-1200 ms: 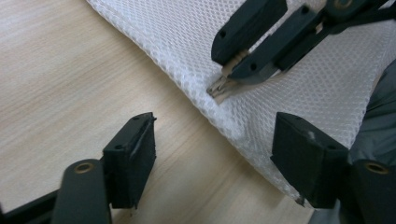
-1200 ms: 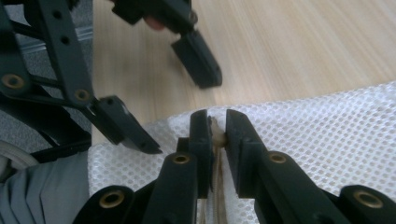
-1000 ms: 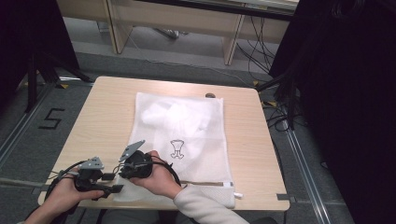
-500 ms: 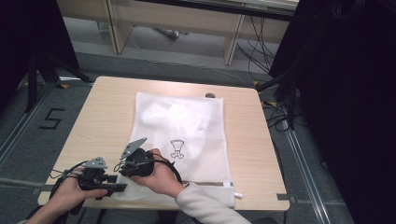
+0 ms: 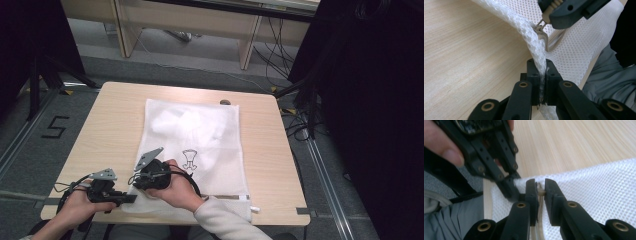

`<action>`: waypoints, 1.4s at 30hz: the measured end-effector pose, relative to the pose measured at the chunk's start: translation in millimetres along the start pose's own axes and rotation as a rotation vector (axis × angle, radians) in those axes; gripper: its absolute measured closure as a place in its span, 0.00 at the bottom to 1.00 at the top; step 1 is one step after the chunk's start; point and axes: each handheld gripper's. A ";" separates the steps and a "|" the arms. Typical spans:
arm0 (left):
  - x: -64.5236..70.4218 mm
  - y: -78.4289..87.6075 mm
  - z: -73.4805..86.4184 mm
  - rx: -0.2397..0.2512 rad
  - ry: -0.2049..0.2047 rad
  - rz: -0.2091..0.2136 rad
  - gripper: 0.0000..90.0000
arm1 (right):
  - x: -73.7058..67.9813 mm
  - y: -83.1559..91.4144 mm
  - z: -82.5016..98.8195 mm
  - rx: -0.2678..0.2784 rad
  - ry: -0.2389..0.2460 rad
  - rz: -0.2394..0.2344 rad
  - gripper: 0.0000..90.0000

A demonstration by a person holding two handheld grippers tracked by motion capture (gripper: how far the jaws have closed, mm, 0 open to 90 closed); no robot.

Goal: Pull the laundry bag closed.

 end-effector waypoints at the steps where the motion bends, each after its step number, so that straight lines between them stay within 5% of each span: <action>1: 0.0 0.0 0.0 0.000 0.000 0.000 0.95 | 0.1 0.5 1.6 -0.003 -0.008 0.001 0.91; 42: 1.3 3.9 -1.1 0.044 0.031 0.021 0.95 | 5.0 -0.7 28.1 -0.124 -0.023 -0.019 0.91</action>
Point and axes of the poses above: each handheld gripper's, and its own axes: y roughly backward along the jaws, z roughly out of its underside, x roughly to its right, and after that the axes turned 4 degrees about x, right-handed
